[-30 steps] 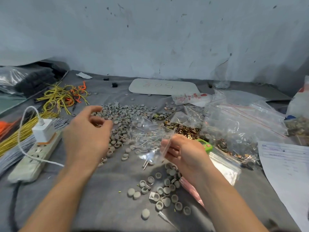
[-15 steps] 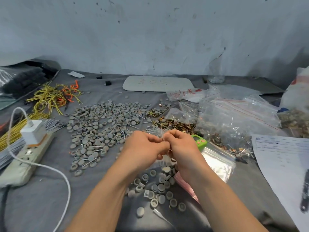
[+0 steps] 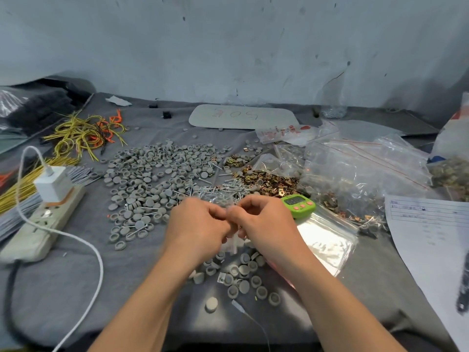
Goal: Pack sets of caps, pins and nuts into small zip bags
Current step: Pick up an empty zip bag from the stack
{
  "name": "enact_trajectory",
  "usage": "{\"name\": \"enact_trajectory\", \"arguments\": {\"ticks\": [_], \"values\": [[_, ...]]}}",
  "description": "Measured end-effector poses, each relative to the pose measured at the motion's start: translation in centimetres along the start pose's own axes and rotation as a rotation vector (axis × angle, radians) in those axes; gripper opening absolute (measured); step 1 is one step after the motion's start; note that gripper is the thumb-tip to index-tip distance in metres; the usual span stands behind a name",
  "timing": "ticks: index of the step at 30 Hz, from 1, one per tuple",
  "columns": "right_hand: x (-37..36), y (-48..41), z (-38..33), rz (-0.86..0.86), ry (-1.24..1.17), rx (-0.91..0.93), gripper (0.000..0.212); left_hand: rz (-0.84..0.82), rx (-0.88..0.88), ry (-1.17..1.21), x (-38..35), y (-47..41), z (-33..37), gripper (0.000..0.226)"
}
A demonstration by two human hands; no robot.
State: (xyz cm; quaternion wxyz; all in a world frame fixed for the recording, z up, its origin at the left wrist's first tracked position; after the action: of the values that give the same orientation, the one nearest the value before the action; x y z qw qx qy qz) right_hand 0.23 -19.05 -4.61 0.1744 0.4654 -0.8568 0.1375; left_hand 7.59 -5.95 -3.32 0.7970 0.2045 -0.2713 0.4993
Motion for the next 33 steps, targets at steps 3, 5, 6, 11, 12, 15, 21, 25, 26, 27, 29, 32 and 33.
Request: {"name": "enact_trajectory", "arguments": {"ticks": [3,5,6,11,12,15,21,25,26,27,29,32,33], "values": [[-0.7,0.2,-0.3,-0.066,-0.019,0.011,0.024,0.023,-0.005,-0.004,0.1,0.3,0.2,0.026],[-0.6,0.2,-0.5,-0.088,-0.062,0.012,0.025,-0.006,-0.025,0.039,0.0,0.4,0.3,0.025],[-0.6,0.2,-0.5,-0.100,-0.103,0.007,0.028,-0.034,-0.034,0.100,-0.2,0.4,0.3,0.020],[-0.3,0.3,-1.0,-0.165,-0.272,-0.026,0.039,-0.239,-0.046,0.511,-0.8,0.3,0.4,0.025],[-0.1,0.4,-1.0,-0.166,-0.242,-0.018,0.042,-0.275,-0.032,0.561,-1.0,0.4,0.5,0.027],[0.7,0.5,-1.4,-0.127,-0.098,0.016,0.047,-0.325,0.021,0.648,-1.3,0.4,0.3,0.037],[0.1,0.8,-3.2,-0.063,0.489,0.173,0.029,-0.051,-0.183,0.064,0.5,0.6,1.0,0.022],[0.1,0.5,-3.9,-0.021,0.555,0.189,0.034,0.256,-0.193,-0.181,2.3,1.6,1.9,0.028],[0.3,0.4,-3.9,-0.009,0.575,0.187,0.039,0.330,-0.168,-0.206,3.1,1.7,1.9,0.028],[0.4,0.3,-3.8,-0.002,0.593,0.184,0.043,0.382,-0.136,-0.192,3.8,1.6,1.7,0.028],[0.5,0.5,-3.7,0.008,0.622,0.191,0.045,0.413,-0.106,-0.165,4.7,1.4,1.5,0.026],[0.8,0.9,-3.3,0.048,0.623,0.182,0.040,0.376,-0.195,-0.358,4.1,1.9,2.2,0.020],[1.3,0.8,-3.0,0.069,0.582,0.159,0.039,0.321,-0.223,-0.406,3.3,2.1,2.3,0.022]]}}
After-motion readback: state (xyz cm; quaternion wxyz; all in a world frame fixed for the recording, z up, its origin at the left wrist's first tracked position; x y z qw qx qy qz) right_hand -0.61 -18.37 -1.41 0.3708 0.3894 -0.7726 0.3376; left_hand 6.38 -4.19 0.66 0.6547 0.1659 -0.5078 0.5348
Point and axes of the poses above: each hand's wrist, its own y-axis away from the middle knuckle, its own x-axis out of the back of the hand, z = x × y, the point moved 9 cm from there along -y, towards the middle knuckle, and after that the axes turned 3 degrees about y, right-handed, at the moved point
